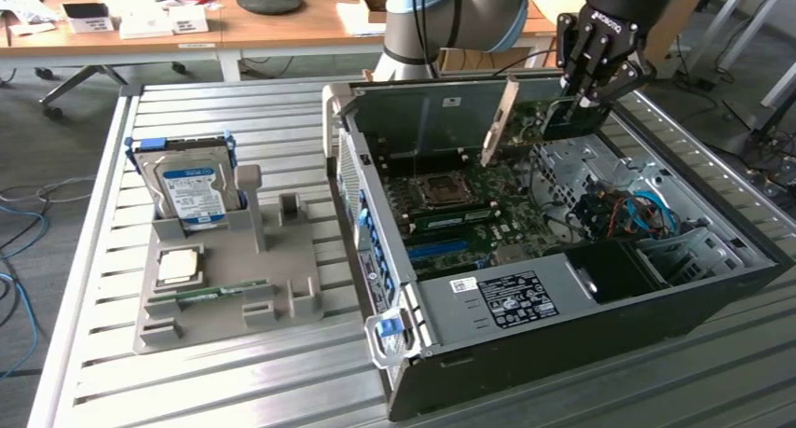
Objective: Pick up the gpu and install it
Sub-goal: 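Insert the gpu into the slot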
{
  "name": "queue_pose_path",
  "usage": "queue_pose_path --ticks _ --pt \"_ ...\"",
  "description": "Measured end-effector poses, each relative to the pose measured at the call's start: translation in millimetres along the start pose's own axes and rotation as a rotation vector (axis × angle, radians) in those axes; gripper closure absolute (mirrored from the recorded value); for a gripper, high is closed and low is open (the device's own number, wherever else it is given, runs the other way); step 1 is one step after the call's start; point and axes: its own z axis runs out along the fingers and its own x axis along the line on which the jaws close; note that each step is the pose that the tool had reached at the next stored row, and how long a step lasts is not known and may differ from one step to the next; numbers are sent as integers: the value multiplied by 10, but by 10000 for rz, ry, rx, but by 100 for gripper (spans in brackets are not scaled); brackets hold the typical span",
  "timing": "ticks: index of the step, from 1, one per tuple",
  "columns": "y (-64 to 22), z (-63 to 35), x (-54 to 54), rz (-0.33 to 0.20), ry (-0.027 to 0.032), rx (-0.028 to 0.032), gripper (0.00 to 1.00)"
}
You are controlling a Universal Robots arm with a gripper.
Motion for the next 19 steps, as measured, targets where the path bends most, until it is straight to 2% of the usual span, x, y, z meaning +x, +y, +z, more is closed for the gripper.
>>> queue_pose_path --ticks 4,9,15,19 --pt "12 1 0 3 -2 1 73" --pt "86 3 -3 1 0 0 73" --pt "92 4 -3 6 0 0 73" --pt "95 34 -1 203 -1 16 73"
